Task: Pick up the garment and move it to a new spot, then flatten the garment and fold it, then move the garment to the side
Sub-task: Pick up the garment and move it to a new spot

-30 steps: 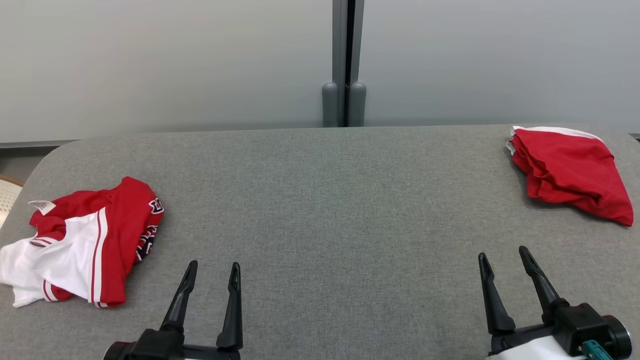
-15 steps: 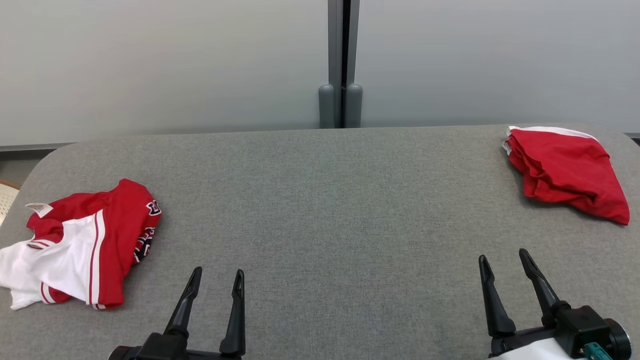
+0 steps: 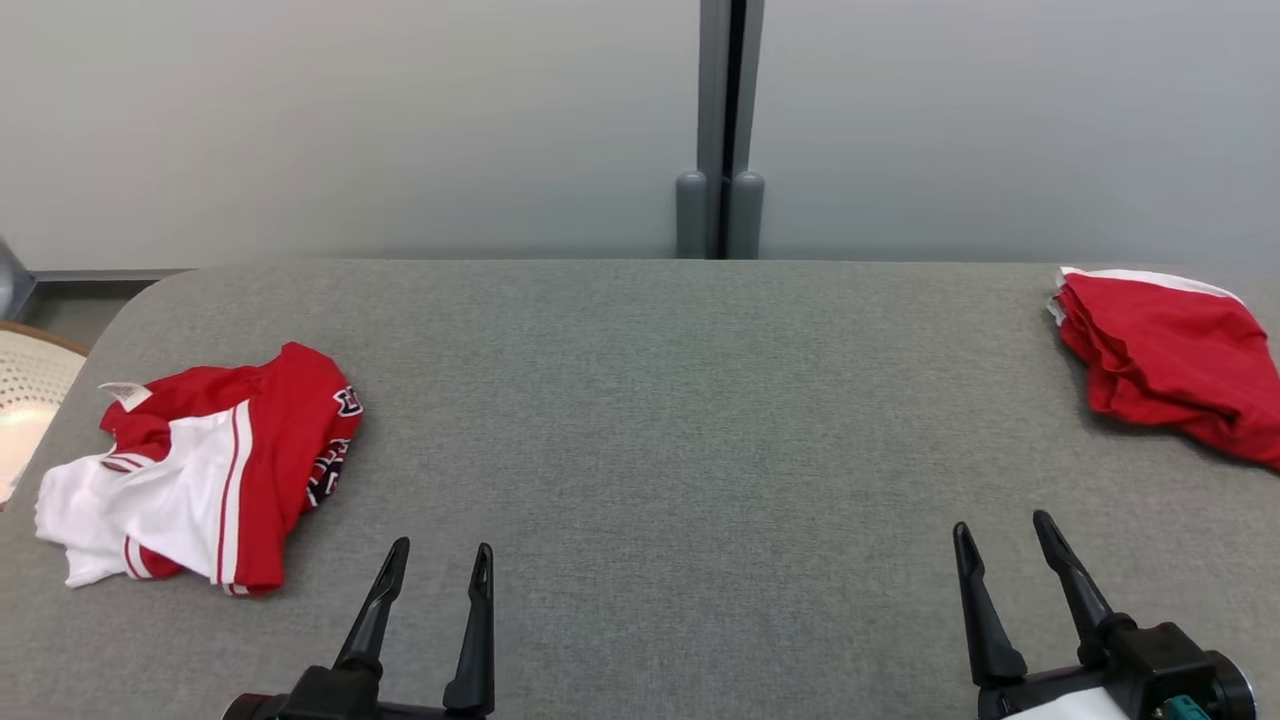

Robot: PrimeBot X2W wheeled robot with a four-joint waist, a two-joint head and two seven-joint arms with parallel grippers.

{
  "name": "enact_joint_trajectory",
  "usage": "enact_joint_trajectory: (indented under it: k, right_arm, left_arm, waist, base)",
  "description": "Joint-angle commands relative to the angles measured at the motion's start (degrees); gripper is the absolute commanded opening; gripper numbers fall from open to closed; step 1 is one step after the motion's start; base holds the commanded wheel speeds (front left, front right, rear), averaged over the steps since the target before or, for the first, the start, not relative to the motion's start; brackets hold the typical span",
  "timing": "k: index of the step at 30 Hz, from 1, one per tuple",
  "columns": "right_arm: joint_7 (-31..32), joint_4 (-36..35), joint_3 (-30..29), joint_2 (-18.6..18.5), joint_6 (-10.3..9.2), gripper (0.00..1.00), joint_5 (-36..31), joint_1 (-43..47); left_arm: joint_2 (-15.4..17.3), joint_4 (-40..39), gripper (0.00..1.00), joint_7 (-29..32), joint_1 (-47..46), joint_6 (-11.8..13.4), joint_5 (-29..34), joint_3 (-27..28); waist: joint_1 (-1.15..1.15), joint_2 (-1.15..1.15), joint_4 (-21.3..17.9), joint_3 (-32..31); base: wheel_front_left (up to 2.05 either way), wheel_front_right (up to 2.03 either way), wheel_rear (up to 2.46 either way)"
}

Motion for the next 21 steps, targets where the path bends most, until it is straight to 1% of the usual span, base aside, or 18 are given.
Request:
enact_joint_trajectory:
  k: [1,5,11,12,18,21]
  right_arm:
    - [0.0,-0.2,0.2,-0.1,-0.13,1.00,0.4,0.5]
    - [0.0,-0.1,1.1,0.0,-0.13,1.00,0.6,0.9]
    - [0.0,0.0,1.5,0.0,-0.13,1.00,0.6,1.2]
    - [0.0,0.0,1.5,0.0,-0.13,1.00,0.6,1.2]
    - [0.0,0.2,1.7,0.0,-0.13,1.00,0.8,1.4]
    - [0.0,0.4,2.2,0.0,-0.13,1.00,0.8,1.0]
  left_arm:
    - [0.2,0.1,1.00,0.0,-0.6,0.2,-0.1,0.2]
    - [0.2,-0.1,1.00,0.0,-0.3,0.5,-0.2,0.7]
    - [0.2,-0.3,1.00,0.0,0.6,0.5,-0.3,1.2]
    - [0.2,-0.3,1.00,0.0,0.6,0.5,-0.3,1.2]
    - [0.2,-0.7,1.00,0.0,1.2,0.6,-0.2,1.5]
    - [0.2,-0.9,1.00,0.0,1.4,0.8,-0.3,1.7]
  waist:
    - [0.00,0.00,2.1,-0.1]
    - [0.00,0.00,6.5,-0.1]
    - [0.00,0.00,14.2,-0.1]
    - [0.00,0.00,14.2,-0.1]
    - [0.00,0.00,21.0,0.1]
    - [0.00,0.00,23.2,0.4]
  base:
    - [0.00,0.00,0.00]
    - [0.00,0.00,0.00]
    - [0.00,0.00,0.00]
    - [0.00,0.00,0.00]
    - [0.00,0.00,0.00]
    - [0.00,0.00,0.00]
